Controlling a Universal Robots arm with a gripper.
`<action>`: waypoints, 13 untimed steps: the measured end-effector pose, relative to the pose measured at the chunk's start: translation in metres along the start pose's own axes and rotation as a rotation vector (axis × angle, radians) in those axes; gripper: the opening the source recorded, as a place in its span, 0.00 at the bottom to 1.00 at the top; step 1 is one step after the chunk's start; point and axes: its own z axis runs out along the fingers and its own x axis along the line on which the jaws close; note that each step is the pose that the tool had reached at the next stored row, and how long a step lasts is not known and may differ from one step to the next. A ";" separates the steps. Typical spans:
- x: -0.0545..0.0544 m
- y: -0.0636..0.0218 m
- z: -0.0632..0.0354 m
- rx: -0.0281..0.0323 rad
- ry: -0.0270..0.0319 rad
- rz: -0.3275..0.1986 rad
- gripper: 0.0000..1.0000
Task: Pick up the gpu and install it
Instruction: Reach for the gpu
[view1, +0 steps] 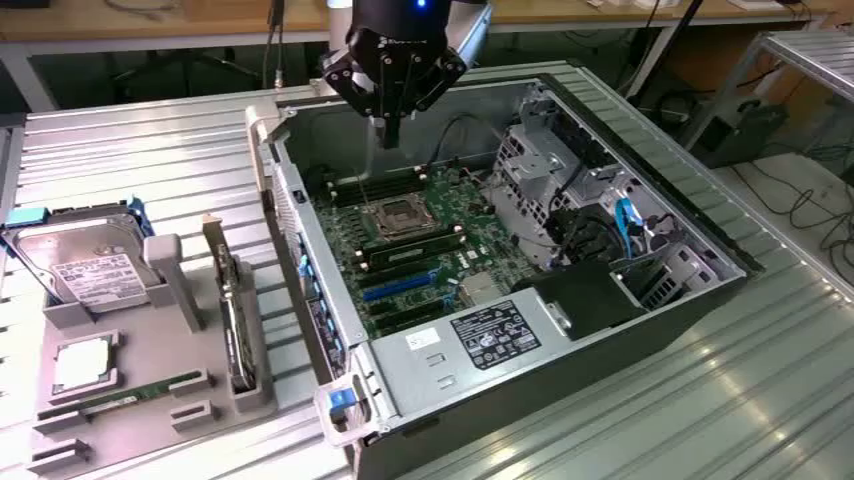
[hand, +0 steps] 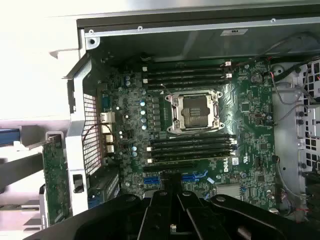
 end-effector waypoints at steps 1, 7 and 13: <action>0.003 -0.0002 -0.0001 0.0000 0.0000 0.000 0.11; 0.007 -0.0006 -0.0002 0.0000 0.0000 0.000 0.11; 0.010 -0.0007 -0.0002 0.0000 0.0000 0.000 0.11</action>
